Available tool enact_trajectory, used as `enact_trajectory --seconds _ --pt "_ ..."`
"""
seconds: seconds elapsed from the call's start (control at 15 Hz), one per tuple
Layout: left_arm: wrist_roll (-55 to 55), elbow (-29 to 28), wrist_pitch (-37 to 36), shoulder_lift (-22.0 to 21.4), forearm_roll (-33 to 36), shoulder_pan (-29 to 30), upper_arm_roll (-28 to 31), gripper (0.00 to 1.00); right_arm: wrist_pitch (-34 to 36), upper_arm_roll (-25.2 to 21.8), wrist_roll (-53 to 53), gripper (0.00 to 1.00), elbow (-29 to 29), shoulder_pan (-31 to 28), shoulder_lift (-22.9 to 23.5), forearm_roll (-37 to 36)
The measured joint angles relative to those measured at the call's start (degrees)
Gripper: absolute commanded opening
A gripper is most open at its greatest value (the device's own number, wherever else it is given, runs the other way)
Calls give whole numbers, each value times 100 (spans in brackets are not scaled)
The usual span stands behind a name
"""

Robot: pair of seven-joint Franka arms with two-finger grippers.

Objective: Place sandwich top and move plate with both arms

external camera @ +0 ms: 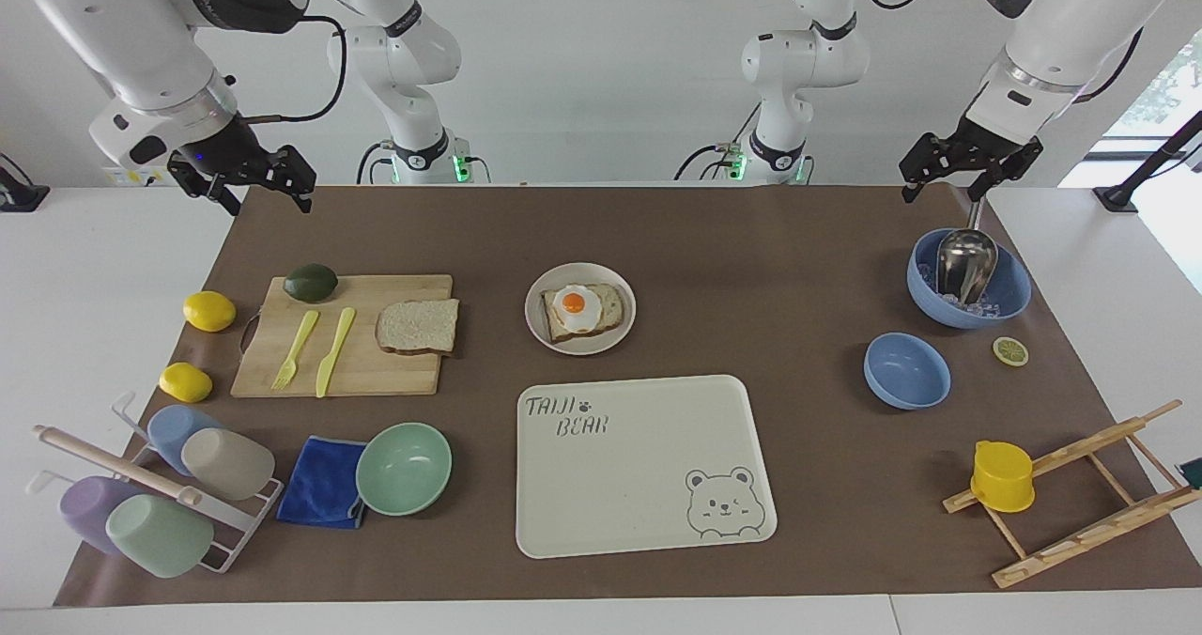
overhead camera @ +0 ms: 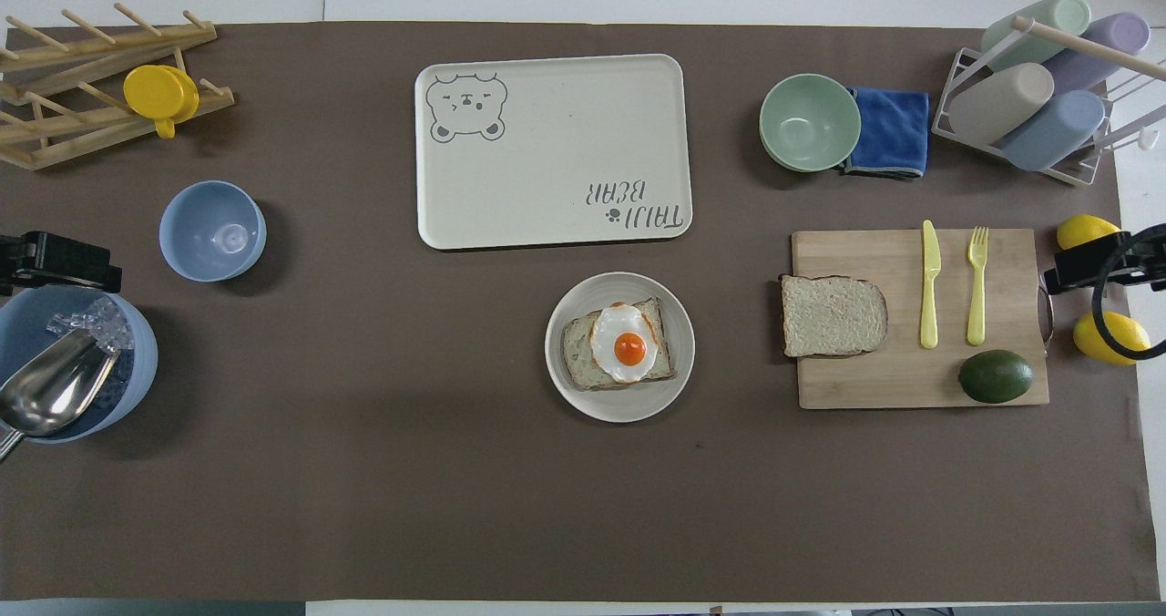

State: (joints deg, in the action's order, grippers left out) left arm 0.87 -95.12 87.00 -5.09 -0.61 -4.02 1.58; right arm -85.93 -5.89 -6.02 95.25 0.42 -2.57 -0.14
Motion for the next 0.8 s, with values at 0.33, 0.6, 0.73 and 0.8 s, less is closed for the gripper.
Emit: enact_trajectory --seconds 0.33,0.6,0.73,0.8 --pt "0 0 0 0 0 0 0 100 0 2 0 100 0 10 0 0" --pt "0 0 0 0 0 0 0 100 8 9 0 100 27 23 0 0" --pt "0 0 0 0 0 0 0 100 -77 17 0 100 67 31 1 0" --pt "0 0 0 0 0 0 0 100 -106 28 0 100 87 85 4 -46"
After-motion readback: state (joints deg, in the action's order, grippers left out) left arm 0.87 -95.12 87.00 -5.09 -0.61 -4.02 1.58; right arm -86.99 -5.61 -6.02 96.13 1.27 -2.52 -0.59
